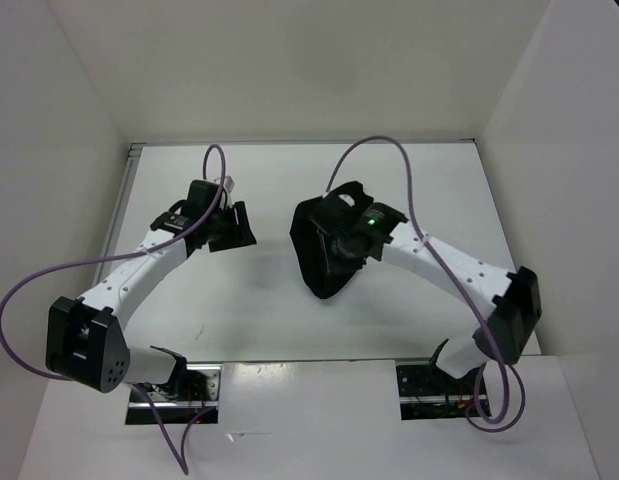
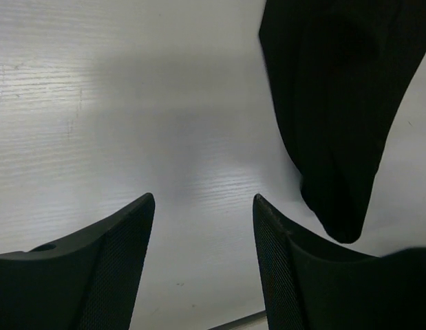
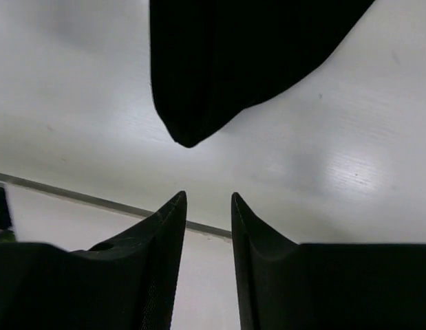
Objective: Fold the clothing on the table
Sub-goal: Flatten the skirt out
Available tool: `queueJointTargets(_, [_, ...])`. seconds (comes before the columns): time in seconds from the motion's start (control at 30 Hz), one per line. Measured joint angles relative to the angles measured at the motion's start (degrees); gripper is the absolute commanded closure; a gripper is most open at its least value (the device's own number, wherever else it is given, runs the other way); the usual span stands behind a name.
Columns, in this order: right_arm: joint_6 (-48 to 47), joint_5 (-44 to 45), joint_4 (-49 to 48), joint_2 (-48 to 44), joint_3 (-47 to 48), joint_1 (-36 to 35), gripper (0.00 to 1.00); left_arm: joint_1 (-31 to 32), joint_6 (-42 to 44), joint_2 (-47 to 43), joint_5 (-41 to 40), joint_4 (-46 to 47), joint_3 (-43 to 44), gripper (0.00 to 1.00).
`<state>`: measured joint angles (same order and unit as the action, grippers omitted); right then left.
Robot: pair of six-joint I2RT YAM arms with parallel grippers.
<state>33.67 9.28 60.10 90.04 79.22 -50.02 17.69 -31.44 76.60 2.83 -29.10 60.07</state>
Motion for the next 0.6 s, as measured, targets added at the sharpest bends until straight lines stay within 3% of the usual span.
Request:
queueJointTargets(0.1, [1.81, 3.96, 0.20, -5.25, 3.37, 0.68, 0.57, -0.04, -0.07, 0.07, 3.39, 1.07, -1.60, 0.33])
queueJointTargets(0.2, [1.84, 8.98, -1.62, -3.32, 8.02, 1.46, 0.56, 0.59, -0.17, 1.11, 6.23, 1.92, -2.21, 0.33])
queueJointTargets(0.6, [-4.24, 22.77, -10.69, 26.73, 20.85, 4.57, 0.51, 2.86, -0.50, 3.30, 9.90, 3.63, -3.69, 0.33])
